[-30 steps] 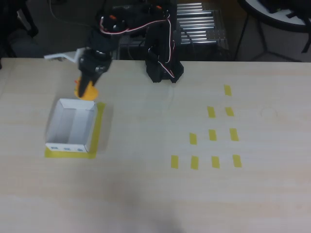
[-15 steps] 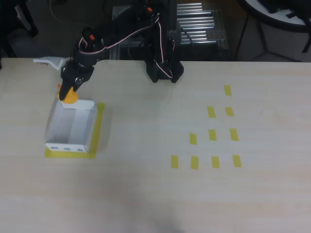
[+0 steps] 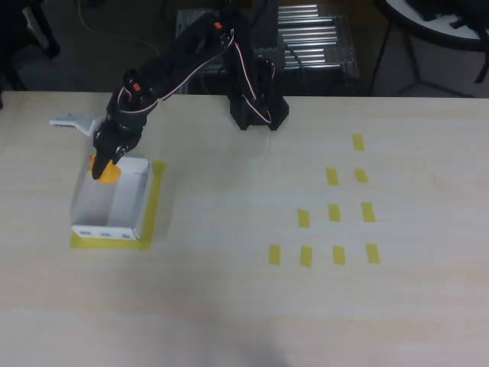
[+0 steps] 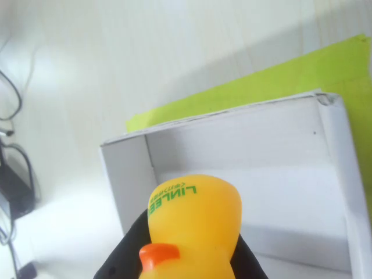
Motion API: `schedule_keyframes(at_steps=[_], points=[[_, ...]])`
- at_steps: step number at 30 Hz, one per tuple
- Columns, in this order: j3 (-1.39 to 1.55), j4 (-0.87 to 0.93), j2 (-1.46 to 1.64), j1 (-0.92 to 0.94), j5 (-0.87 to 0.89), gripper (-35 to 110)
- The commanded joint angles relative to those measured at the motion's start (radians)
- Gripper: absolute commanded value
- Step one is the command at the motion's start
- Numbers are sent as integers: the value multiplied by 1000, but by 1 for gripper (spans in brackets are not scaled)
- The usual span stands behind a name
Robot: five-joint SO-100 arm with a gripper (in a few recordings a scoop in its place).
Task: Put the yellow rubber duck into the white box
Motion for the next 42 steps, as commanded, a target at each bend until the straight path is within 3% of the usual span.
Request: schedule_keyframes(at_steps=[1,10,22,24,28,34,39,42], points=[[2,-72,3,-5,-12,9],[52,-150,-15,-9,-15,23],[104,-215,-9,-20,-38,23],[101,-209,18,-34,-31,20],[58,-89,147,-120,-23,0],[54,2,523,-302,190,0],[262,-8,900,-522,411,0],[440,95,1123,-669,522,0]])
